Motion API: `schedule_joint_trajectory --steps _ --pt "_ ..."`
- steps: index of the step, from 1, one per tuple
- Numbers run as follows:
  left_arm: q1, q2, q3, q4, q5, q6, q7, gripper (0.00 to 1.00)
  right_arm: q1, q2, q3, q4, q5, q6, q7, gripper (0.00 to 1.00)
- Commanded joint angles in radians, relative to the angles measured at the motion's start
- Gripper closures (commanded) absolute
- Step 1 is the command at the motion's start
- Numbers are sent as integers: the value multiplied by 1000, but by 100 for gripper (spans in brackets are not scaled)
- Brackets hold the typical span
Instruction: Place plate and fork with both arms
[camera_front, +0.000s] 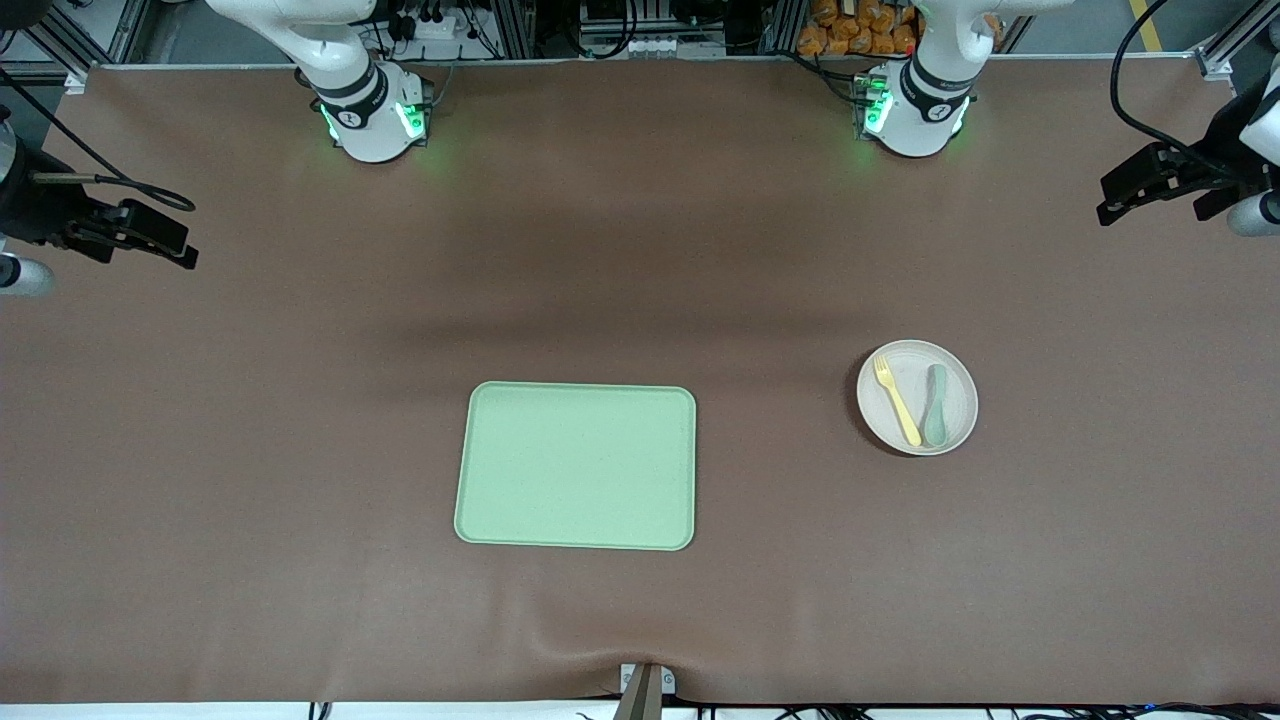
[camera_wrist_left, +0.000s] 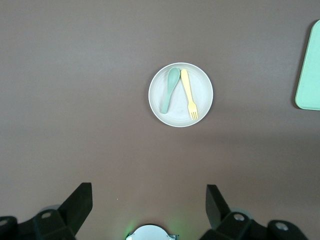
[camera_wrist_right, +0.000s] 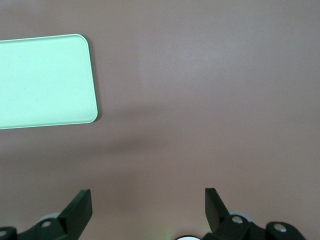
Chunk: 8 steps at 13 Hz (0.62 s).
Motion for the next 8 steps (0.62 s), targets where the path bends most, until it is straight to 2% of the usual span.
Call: schedule_joint_trajectory --steps 1,5,8 --pt "1 -4 -3 -3 1 9 -5 0 -2 -5 -2 10 8 -10 12 0" --pt "4 44 3 -4 1 23 -9 0 -2 -5 -2 10 8 -12 12 0" --pt "37 87 3 -99 1 159 -12 0 -2 -5 -4 10 8 -12 12 0"
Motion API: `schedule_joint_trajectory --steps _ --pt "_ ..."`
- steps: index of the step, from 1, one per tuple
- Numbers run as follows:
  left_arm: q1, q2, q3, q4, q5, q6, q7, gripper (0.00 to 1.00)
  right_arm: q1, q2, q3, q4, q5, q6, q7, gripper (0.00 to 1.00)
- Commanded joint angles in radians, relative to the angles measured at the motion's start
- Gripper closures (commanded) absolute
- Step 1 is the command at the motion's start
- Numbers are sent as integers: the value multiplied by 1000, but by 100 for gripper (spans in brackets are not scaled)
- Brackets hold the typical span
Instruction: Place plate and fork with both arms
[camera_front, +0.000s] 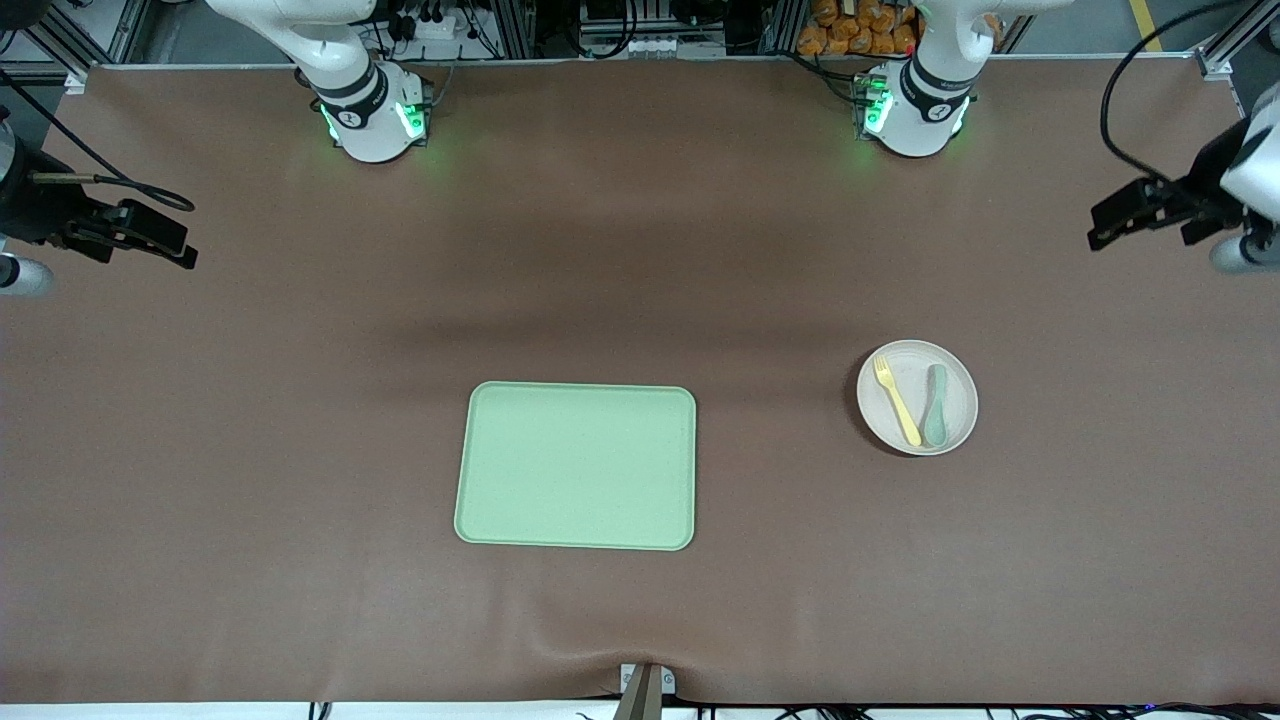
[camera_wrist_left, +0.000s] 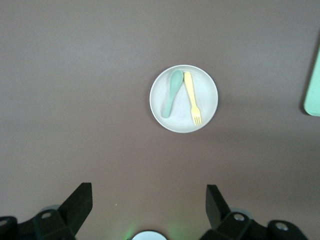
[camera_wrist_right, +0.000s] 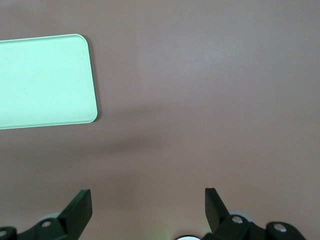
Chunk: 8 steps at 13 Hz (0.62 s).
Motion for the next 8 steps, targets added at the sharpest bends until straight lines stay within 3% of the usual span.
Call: schedule_joint_trajectory --steps 1,6,8 --pt "33 21 -2 -131 1 158 -11 0 -2 -5 -1 9 8 -9 11 0" --pt "76 41 -3 -453 1 565 -9 0 -2 -5 -2 9 8 -14 11 0" --pt "118 102 -6 -510 -1 682 23 0 -3 -5 -2 8 8 -14 11 0"
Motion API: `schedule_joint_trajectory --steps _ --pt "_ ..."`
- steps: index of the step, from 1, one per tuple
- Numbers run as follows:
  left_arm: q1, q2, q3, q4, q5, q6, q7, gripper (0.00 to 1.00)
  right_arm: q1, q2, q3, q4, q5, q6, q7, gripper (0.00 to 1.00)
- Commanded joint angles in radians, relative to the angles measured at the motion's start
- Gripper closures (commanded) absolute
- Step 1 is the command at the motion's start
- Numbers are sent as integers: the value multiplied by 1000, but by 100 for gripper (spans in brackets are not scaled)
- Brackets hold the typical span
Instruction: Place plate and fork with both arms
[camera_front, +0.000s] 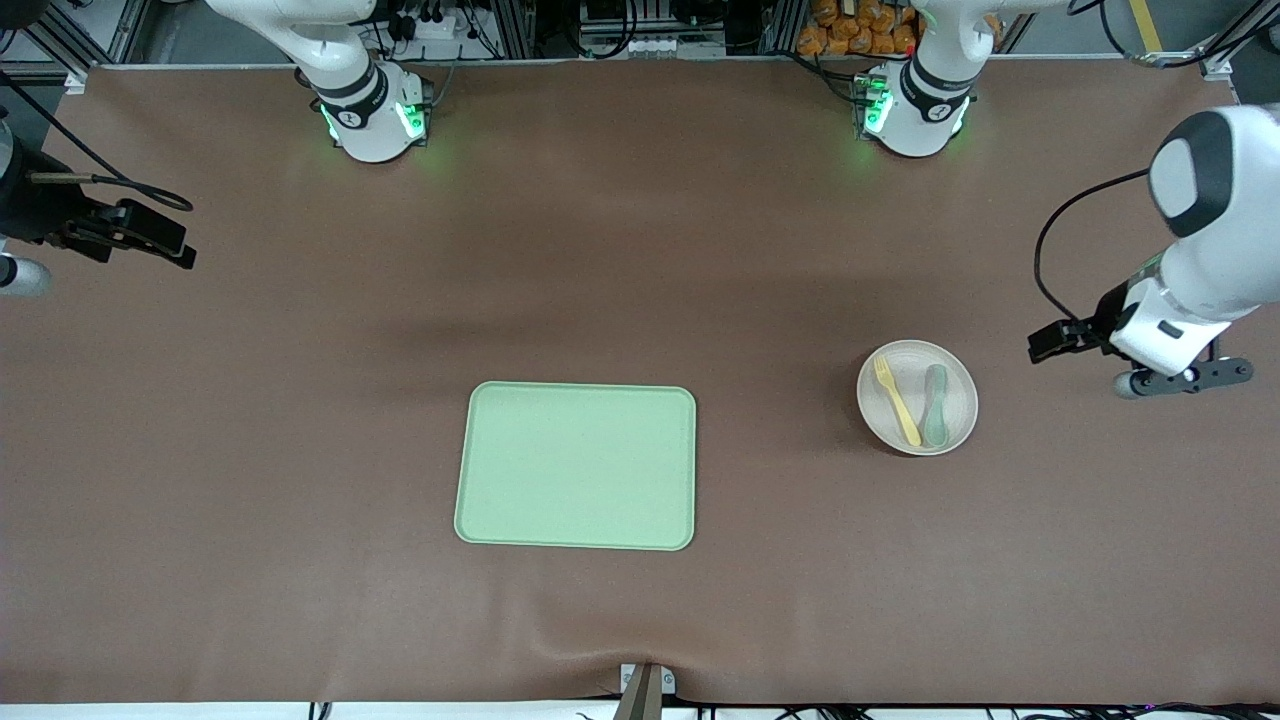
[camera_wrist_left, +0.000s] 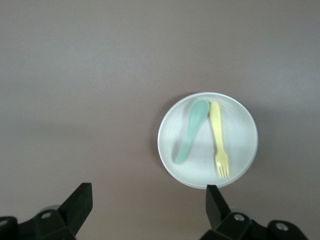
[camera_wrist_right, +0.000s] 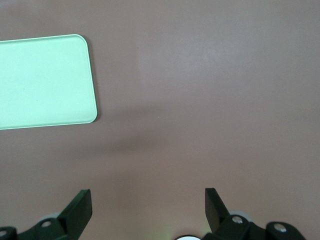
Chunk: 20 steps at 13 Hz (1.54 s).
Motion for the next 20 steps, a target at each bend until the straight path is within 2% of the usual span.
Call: schedule_joint_trajectory --steps 1,5,8,10,13,18,20 --pt "40 56 -10 -64 -11 100 25 0 -3 -5 -1 7 8 -11 11 0" --pt "40 157 -14 -75 -14 177 19 0 -3 -5 -1 7 8 -14 9 0" --pt "35 211 -16 -102 -36 261 19 17 -5 -5 -1 7 8 -23 8 0" --pt "35 252 -16 -102 -50 290 21 20 -3 -5 -1 8 8 -23 8 0" --pt "35 293 -18 -102 -129 297 22 31 -5 -5 -1 8 8 -21 6 0" --pt "41 337 -27 -104 -134 332 25 41 -5 -5 -1 8 8 -23 2 0" --pt "41 340 -27 -104 -134 332 25 58 -5 -5 -1 8 8 -23 1 0"
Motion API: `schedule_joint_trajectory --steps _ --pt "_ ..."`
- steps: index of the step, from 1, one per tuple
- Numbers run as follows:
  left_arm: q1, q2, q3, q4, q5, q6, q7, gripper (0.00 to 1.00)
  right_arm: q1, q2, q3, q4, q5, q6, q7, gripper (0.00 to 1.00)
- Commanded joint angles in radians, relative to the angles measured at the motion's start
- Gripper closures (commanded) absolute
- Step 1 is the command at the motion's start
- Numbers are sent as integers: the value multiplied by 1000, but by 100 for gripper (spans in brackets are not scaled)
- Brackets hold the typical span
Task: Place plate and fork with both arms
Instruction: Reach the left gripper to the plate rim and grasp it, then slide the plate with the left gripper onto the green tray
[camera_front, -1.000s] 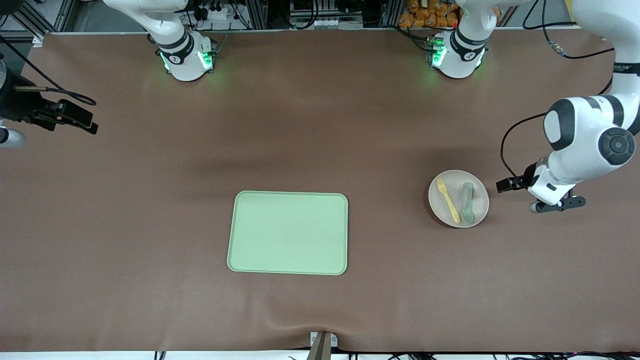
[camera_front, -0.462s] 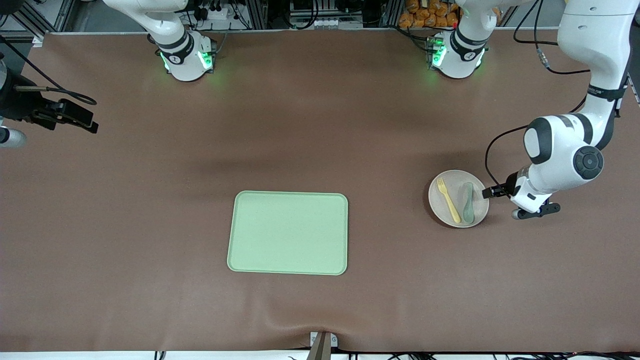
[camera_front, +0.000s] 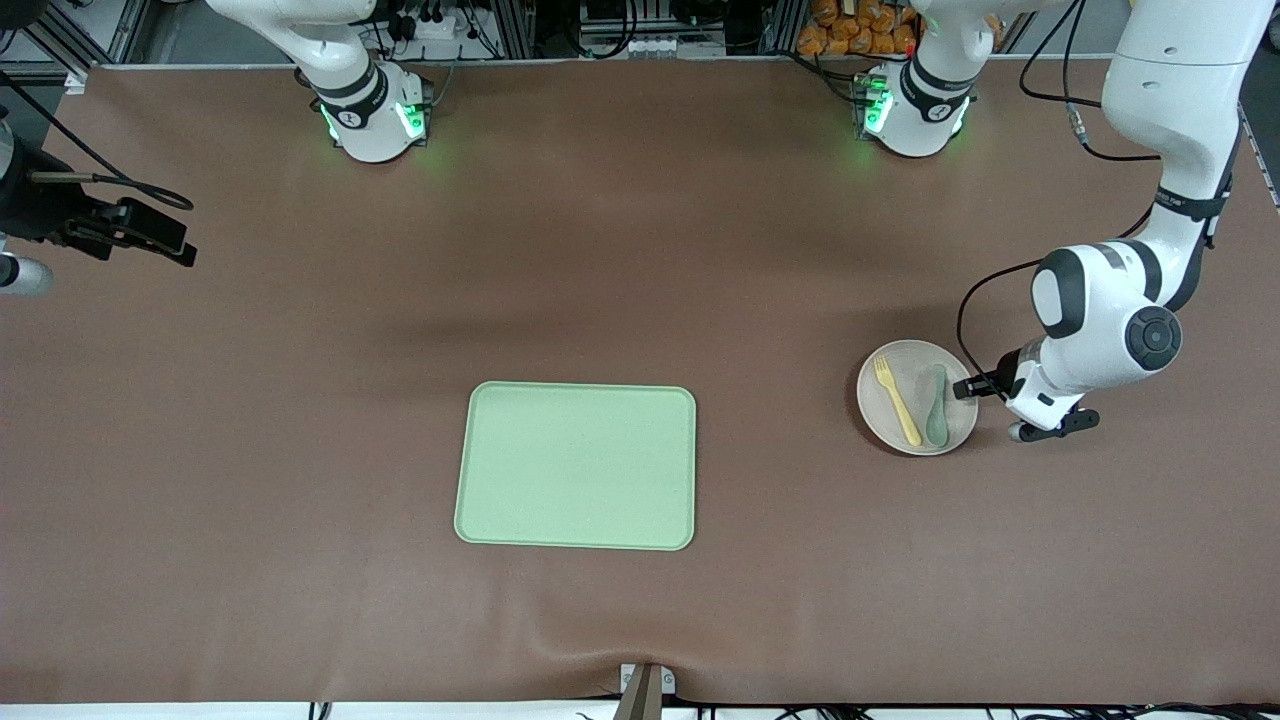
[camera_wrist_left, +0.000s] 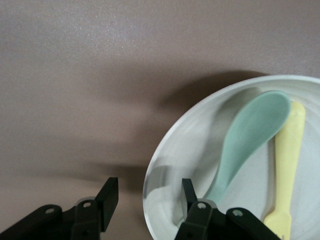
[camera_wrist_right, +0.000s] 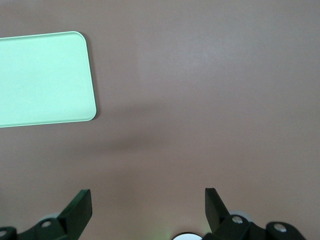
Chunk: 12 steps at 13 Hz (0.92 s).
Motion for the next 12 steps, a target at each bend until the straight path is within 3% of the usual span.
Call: schedule_joint_trajectory --steps 1,4,7,8,12 --pt "10 3 -9 -3 -21 14 10 66 -3 -4 0 8 8 -10 1 0" --pt "9 5 -12 -3 -64 14 13 93 -3 -5 0 8 8 -11 1 0" --pt "7 13 -14 -2 -64 14 16 94 -3 -5 0 8 8 -14 1 0" --pt "7 14 -15 -2 -64 12 18 100 -4 -5 0 8 8 -13 1 0" --pt "4 5 -43 18 -64 3 19 100 -1 -4 0 8 10 -11 1 0"
